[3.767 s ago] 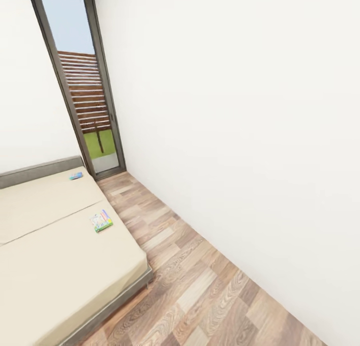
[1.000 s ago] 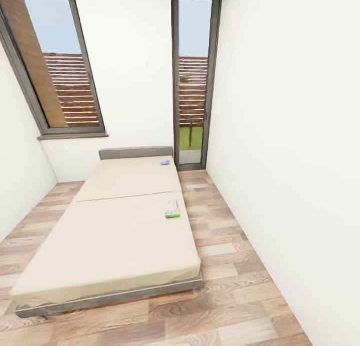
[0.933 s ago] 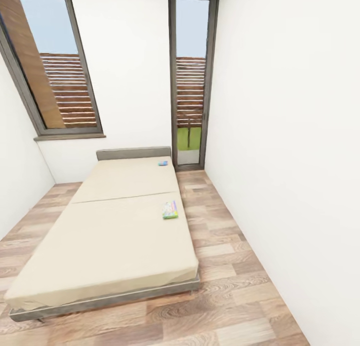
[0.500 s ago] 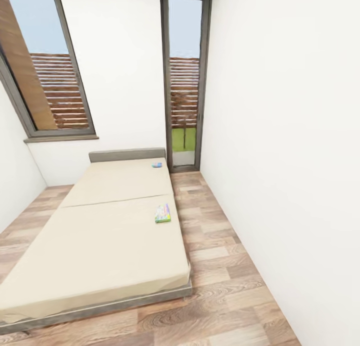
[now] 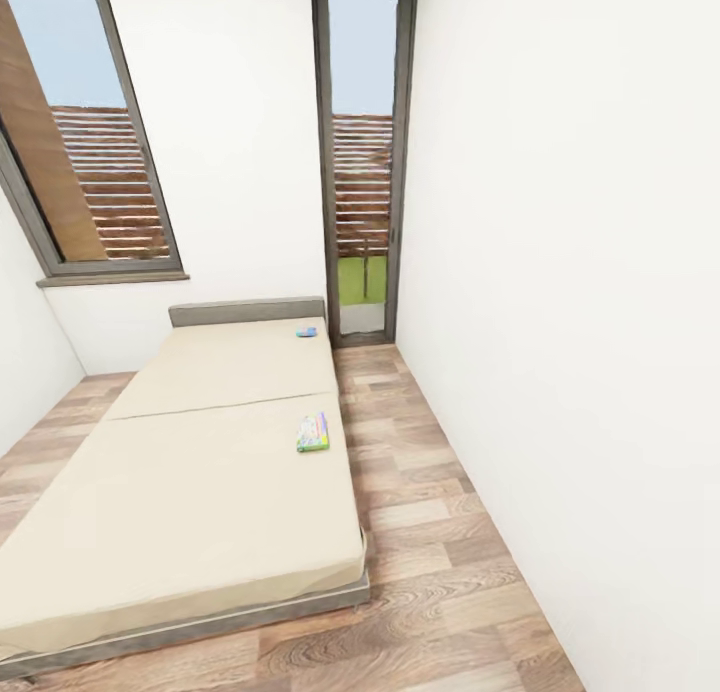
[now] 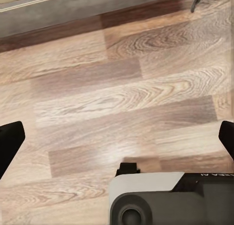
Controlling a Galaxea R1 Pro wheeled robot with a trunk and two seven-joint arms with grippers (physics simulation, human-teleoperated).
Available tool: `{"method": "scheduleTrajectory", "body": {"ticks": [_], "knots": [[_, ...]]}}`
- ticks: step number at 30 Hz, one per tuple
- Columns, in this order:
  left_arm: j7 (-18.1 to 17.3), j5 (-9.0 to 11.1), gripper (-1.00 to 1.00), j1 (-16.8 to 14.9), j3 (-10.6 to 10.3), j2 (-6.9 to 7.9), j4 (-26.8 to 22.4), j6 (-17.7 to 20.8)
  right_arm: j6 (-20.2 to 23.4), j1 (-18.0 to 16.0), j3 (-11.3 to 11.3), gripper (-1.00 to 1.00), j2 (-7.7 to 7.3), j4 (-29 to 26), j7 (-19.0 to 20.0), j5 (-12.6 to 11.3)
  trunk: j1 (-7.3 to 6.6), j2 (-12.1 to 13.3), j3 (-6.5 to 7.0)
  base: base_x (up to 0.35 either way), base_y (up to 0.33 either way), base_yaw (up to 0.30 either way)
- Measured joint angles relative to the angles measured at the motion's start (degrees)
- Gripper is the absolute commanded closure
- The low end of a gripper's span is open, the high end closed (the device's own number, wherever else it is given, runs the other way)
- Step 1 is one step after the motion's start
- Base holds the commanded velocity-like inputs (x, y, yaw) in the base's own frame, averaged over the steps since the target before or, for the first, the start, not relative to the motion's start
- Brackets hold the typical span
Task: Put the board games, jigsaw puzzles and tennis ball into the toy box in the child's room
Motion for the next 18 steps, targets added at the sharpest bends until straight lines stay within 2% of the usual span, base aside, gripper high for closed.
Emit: {"method": "scheduleTrajectory", "body": {"ticks": [18], "knots": [[0.0, 0.0, -1.0, -0.01, 0.0, 0.0, -0.01, -0.02, -0.09, 0.0, 0.0, -1.0, 0.13, -0.01, 0.02, 0.01, 0.01, 0.0, 0.0, 0.008, -0.018, 0.0]]}}
